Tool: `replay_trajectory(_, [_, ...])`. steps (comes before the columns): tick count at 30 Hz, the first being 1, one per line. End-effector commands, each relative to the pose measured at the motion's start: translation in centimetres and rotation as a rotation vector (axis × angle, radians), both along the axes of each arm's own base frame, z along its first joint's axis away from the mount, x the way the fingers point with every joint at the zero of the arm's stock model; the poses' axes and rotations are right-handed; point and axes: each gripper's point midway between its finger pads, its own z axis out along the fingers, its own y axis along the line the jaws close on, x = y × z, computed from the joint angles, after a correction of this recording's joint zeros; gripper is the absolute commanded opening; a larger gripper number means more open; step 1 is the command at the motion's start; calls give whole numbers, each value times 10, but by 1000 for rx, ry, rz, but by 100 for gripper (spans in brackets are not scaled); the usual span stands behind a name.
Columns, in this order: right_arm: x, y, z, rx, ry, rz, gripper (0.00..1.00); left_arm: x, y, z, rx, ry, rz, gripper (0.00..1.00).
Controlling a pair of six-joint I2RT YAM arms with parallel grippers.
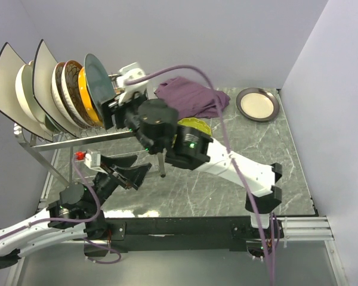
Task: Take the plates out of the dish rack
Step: Unload the plate from the dish rack.
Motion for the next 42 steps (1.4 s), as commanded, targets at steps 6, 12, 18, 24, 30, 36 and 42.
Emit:
replay_trajectory(6, [5,17,15,42,-72,-26,70,-5,10,7,-85,50,-3,99])
replay_trajectory(12, [13,23,9,47,-66,-46,65,-1,8,-10,-77,65,14,99])
replay_trajectory(18, [23,27,-2,26,-50,-49,64,0,8,-12,-65,62,19,99])
replay_trajectory(24, [28,33,-11,14,-42,-52,64,0,7,-14,-61,62,19,100])
replay_trajectory(30, [37,30,-19,-3,-33,-105,62,1,7,-15,-58,65,24,100])
replay_trajectory(36, [48,23,-28,-22,-18,-174,55,1,8,-16,-58,67,24,99])
replay_trajectory(42, [53,26,-35,-11,14,-148,52,0,8,-15,-62,65,22,99])
